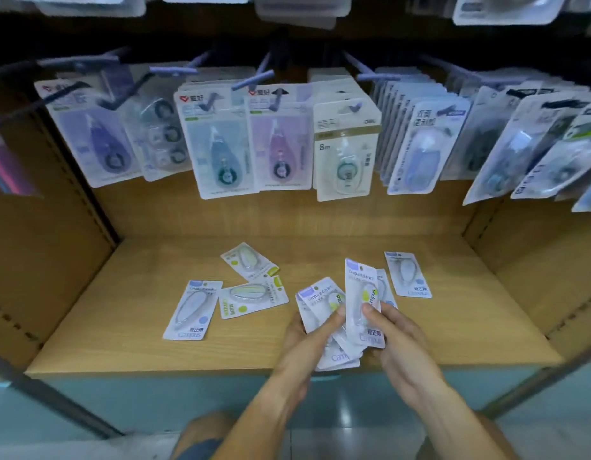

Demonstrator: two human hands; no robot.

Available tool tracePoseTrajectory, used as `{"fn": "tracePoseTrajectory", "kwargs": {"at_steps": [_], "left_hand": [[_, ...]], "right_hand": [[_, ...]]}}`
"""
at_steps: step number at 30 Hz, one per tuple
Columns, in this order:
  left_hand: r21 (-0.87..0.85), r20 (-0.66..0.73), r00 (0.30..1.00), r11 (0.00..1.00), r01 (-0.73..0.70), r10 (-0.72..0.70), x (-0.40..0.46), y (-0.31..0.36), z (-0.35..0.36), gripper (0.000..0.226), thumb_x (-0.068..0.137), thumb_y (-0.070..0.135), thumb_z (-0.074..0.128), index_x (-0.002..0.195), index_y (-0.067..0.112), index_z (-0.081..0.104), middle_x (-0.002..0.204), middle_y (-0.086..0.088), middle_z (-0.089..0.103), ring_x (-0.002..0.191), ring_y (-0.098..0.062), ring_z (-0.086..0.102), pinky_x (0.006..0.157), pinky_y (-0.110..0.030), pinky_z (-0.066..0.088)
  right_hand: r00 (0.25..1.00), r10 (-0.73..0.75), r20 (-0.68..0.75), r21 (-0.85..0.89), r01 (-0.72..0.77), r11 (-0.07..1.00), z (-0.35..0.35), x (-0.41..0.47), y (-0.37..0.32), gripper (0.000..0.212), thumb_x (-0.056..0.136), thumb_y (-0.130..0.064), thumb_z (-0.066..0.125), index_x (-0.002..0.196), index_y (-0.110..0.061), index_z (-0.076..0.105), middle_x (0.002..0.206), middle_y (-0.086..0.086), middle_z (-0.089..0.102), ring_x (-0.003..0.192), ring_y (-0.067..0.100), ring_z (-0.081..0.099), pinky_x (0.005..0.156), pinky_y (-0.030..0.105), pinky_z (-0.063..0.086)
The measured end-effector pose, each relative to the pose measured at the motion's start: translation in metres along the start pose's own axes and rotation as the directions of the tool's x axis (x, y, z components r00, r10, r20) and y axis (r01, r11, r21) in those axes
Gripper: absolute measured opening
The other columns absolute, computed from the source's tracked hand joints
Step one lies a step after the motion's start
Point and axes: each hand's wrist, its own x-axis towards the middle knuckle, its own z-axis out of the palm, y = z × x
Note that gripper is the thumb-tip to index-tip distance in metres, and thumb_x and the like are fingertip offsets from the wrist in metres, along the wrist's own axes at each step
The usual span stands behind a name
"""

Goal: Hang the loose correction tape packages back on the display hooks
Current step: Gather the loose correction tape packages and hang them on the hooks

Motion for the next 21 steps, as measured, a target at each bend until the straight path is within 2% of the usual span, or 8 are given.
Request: {"fn": "tracePoseTrajectory", "kwargs": {"at_steps": [4,5,7,9,14,18,20,21], "left_hand": [[0.082,-0.115,0.991,0.995,-0.064,0.074,0.003,-0.001,0.008,0.035,0.098,0.048,0.065,0.123,0.024,0.072,0.112,0.009,0.08,0.108,-0.009,0.075,0.087,-0.021,0.058],[0.08,-0.151,0.985,0.994,-0.068,0.08,0.004,-0.002,0.008,0.041,0.099,0.054,0.061,0.126,0.026,0.071,0.115,0.011,0.079,0.111,-0.007,0.074,0.092,-0.022,0.058],[0.056,-0.209,0.974,0.995,-0.08,0.09,0.005,-0.007,0.008,0.046,0.099,0.061,0.055,0.129,0.029,0.069,0.12,0.01,0.078,0.116,-0.01,0.072,0.105,-0.036,0.055],[0.004,-0.27,0.958,0.995,-0.101,0.098,0.005,-0.009,0.01,0.043,0.1,0.059,0.057,0.127,0.028,0.069,0.119,0.008,0.078,0.114,-0.014,0.073,0.107,-0.046,0.054],[-0.09,-0.313,0.948,0.992,-0.083,0.051,0.008,-0.01,0.011,0.064,0.078,0.078,0.069,0.131,0.041,0.065,0.126,0.012,0.075,0.119,-0.017,0.072,0.109,-0.05,0.052],[-0.159,-0.29,0.957,0.986,-0.04,-0.008,0.008,-0.004,0.009,0.05,0.093,0.069,0.063,0.137,0.046,0.058,0.127,0.013,0.075,0.117,-0.019,0.073,0.109,-0.052,0.052],[-0.151,-0.278,0.96,0.988,-0.036,-0.007,0.008,-0.002,0.009,0.051,0.092,0.07,0.061,0.137,0.046,0.058,0.127,0.012,0.075,0.117,-0.02,0.073,0.109,-0.054,0.052],[-0.148,-0.259,0.966,0.988,-0.043,0.003,0.007,0.0,0.008,0.058,0.087,0.076,0.062,0.137,0.047,0.059,0.129,0.011,0.074,0.119,-0.02,0.072,0.109,-0.055,0.052]], "right_hand": [[0.999,0.029,0.018,0.01,-0.029,1.0,-0.003,0.008,0.015,0.032,0.088,-0.026,0.077,0.118,-0.017,0.075,0.118,0.005,0.076,0.119,0.029,0.068,0.116,0.056,0.04],[0.999,0.039,0.024,0.01,-0.039,0.999,-0.003,0.009,0.017,0.032,0.086,-0.026,0.078,0.117,-0.017,0.075,0.117,0.005,0.077,0.119,0.029,0.068,0.116,0.056,0.039],[0.997,0.057,0.052,0.004,-0.057,0.998,-0.003,0.009,0.016,0.028,0.086,-0.024,0.078,0.113,-0.018,0.077,0.116,0.003,0.078,0.12,0.027,0.067,0.117,0.054,0.039],[0.992,0.063,0.113,-0.009,-0.063,0.998,-0.002,0.01,0.012,0.026,0.09,-0.023,0.074,0.115,-0.02,0.077,0.117,0.002,0.077,0.119,0.023,0.068,0.117,0.048,0.04],[0.986,0.075,0.148,0.038,-0.082,0.996,0.001,0.017,0.005,0.03,0.094,-0.014,0.067,0.123,-0.012,0.073,0.122,0.009,0.075,0.12,0.028,0.068,0.115,0.051,0.042],[0.99,0.043,0.137,0.052,-0.051,0.997,-0.002,0.016,0.001,0.03,0.095,-0.011,0.065,0.124,-0.013,0.072,0.122,0.01,0.075,0.122,0.032,0.066,0.109,0.049,0.045],[0.99,-0.012,0.144,-0.034,0.017,0.999,0.001,0.013,0.0,0.028,0.095,-0.013,0.066,0.122,-0.016,0.073,0.12,0.004,0.076,0.12,0.025,0.068,0.106,0.041,0.05],[0.987,-0.042,0.153,-0.086,0.056,0.995,0.006,0.011,-0.002,0.026,0.096,-0.014,0.066,0.121,-0.018,0.073,0.118,0.0,0.077,0.117,0.02,0.069,0.097,0.031,0.054]]}}
